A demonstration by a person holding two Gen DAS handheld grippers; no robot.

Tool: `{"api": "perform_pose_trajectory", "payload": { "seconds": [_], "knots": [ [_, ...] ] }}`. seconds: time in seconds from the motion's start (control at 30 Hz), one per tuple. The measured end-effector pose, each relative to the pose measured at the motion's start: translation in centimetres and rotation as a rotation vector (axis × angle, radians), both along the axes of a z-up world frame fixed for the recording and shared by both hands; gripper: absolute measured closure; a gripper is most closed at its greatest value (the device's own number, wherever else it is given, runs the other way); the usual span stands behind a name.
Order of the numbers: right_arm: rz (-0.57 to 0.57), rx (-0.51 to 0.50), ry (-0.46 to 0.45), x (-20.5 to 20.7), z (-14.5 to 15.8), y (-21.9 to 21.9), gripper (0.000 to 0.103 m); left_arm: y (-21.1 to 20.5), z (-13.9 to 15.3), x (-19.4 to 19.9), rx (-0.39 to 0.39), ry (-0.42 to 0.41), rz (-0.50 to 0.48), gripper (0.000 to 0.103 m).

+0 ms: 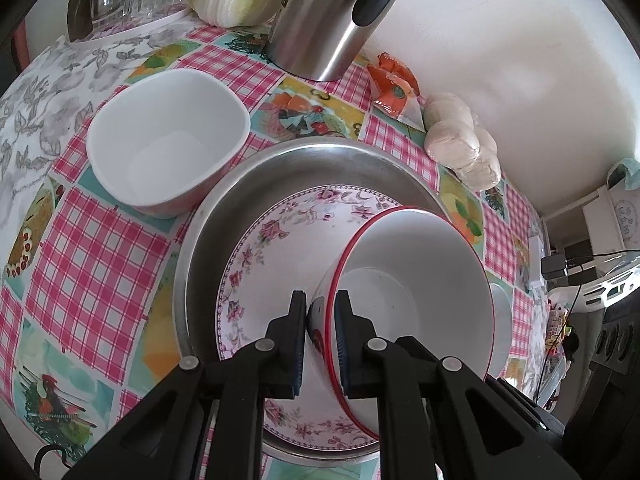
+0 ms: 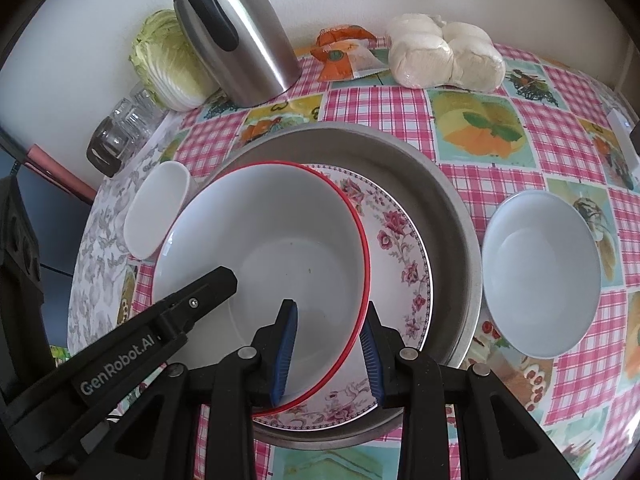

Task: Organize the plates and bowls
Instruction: 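Lower the red-rimmed bowl onto the pink-floral plate inside the pan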

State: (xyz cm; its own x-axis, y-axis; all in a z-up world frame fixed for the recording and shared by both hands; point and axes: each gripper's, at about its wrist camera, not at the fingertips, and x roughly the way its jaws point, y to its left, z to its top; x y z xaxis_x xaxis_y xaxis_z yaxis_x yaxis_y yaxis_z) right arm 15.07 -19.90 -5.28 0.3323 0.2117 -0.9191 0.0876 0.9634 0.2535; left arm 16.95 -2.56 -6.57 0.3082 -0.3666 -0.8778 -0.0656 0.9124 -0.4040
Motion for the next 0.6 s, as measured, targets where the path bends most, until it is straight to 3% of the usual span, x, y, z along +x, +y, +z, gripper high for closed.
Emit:
{"api": "perform_pose_trajectory", "payload": {
  "seconds": [0.6],
  "knots": [
    [0.001,0.006,0.007,0.33,-0.56,0.04,0.069,-0.06,-0.64,0.3,0.019,0.012,-0.004,0.091]
  ]
}}
